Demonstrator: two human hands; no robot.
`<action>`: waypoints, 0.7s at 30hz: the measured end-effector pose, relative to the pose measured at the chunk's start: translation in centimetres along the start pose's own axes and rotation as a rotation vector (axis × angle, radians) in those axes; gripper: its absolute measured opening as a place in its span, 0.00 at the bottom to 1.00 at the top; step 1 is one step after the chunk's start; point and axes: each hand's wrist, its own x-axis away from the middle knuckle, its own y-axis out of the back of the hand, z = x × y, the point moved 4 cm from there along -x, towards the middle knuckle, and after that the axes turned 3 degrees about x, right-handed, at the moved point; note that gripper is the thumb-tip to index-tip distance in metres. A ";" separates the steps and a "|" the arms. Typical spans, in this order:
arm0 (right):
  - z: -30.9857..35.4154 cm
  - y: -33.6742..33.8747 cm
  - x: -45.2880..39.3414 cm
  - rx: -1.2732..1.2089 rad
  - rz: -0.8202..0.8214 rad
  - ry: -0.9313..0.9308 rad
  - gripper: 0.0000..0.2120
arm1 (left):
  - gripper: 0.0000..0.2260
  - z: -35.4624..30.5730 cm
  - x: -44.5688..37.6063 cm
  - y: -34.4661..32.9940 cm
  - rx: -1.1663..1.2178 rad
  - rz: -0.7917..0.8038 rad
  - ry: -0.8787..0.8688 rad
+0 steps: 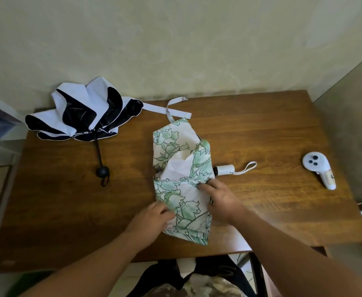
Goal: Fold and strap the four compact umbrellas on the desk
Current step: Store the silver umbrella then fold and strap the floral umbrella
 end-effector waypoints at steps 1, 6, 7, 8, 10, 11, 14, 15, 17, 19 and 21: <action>0.0 0.0 0.0 -0.049 0.007 -0.021 0.34 | 0.11 0.4 0.8 -0.4 -0.010 -0.038 -0.029; -0.3 1.4 0.3 -0.300 -0.010 -0.157 0.27 | 0.09 1.0 2.7 0.8 0.048 -0.005 -0.082; -0.4 1.7 0.3 -0.355 -0.016 -0.185 0.25 | 0.11 0.9 2.1 1.8 0.084 0.053 -0.033; -0.5 1.9 0.3 -0.412 -0.014 -0.209 0.24 | 0.13 0.9 1.4 2.9 0.157 0.122 0.062; -0.5 2.0 0.4 -0.502 0.040 -0.236 0.24 | 0.17 1.6 -0.2 4.9 0.397 0.226 0.346; -0.4 1.9 0.5 -0.512 0.089 -0.239 0.24 | 0.17 2.1 -1.0 5.7 0.524 0.223 0.478; -0.1 1.7 0.8 -0.420 0.205 -0.241 0.22 | 0.17 3.9 -2.9 8.8 0.720 -0.046 0.729; 0.0 1.6 0.8 -0.394 0.215 -0.246 0.22 | 0.16 4.3 -3.4 10.1 0.770 -0.202 0.778; 0.0 1.4 0.8 -0.360 0.214 -0.249 0.23 | 0.15 4.0 -4.3 12.8 0.918 -0.450 0.771; -0.1 1.2 0.7 -0.328 0.216 -0.234 0.23 | 0.14 2.9 -5.4 14.9 1.043 -0.464 0.662; 0.0 1.1 0.7 -0.297 0.221 -0.226 0.24 | 0.16 1.7 -6.2 15.9 1.102 -0.357 0.590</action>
